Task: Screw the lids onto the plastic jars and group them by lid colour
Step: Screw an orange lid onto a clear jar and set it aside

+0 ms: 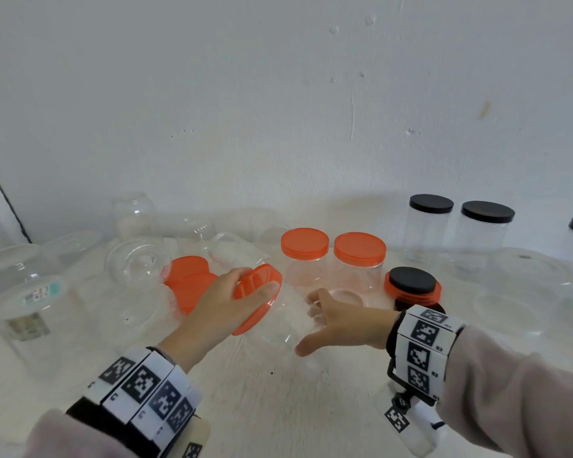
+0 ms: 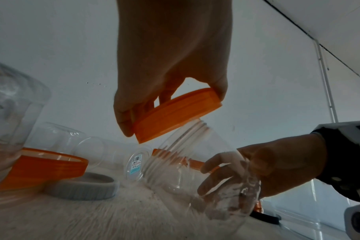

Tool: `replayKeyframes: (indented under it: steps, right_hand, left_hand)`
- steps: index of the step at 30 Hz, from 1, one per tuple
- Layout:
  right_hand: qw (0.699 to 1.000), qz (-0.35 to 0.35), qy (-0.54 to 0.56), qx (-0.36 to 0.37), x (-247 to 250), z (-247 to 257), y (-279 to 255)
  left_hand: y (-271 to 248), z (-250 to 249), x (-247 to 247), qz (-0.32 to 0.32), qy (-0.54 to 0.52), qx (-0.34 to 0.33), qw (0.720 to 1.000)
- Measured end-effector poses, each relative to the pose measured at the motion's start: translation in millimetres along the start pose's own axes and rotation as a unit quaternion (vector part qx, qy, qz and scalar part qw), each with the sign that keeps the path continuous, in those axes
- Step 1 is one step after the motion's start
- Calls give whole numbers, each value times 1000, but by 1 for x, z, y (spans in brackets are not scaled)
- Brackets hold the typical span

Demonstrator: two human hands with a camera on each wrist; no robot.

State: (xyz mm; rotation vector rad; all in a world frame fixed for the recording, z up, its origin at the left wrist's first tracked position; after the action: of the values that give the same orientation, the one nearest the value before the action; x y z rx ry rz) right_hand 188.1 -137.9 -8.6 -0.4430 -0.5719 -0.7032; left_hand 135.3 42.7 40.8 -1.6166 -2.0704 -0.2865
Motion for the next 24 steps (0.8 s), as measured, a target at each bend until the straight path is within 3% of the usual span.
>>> replayKeyframes:
  steps: [11,24]
  right_hand:
    - [996,35,-74,-44,9,-17,-15]
    - [998,28,53,18,-3,-12,-16]
  left_hand:
    - [2,-1,-14,10,85,-29,996]
    - [-2,-18,-52,10,215,-86,973]
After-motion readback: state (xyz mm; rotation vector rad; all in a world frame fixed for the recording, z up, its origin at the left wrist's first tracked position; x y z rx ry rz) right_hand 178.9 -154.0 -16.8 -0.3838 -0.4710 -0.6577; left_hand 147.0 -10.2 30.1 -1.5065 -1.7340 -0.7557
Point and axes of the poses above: each hand's wrist, its own y-axis towards the middle knuckle, its own x-axis out of the back of the hand, z = x × y, the point moved 6 cm from there along y, towards the middle knuckle, and after that the axes turned 15 degrees about x, right-handed, at the moved point
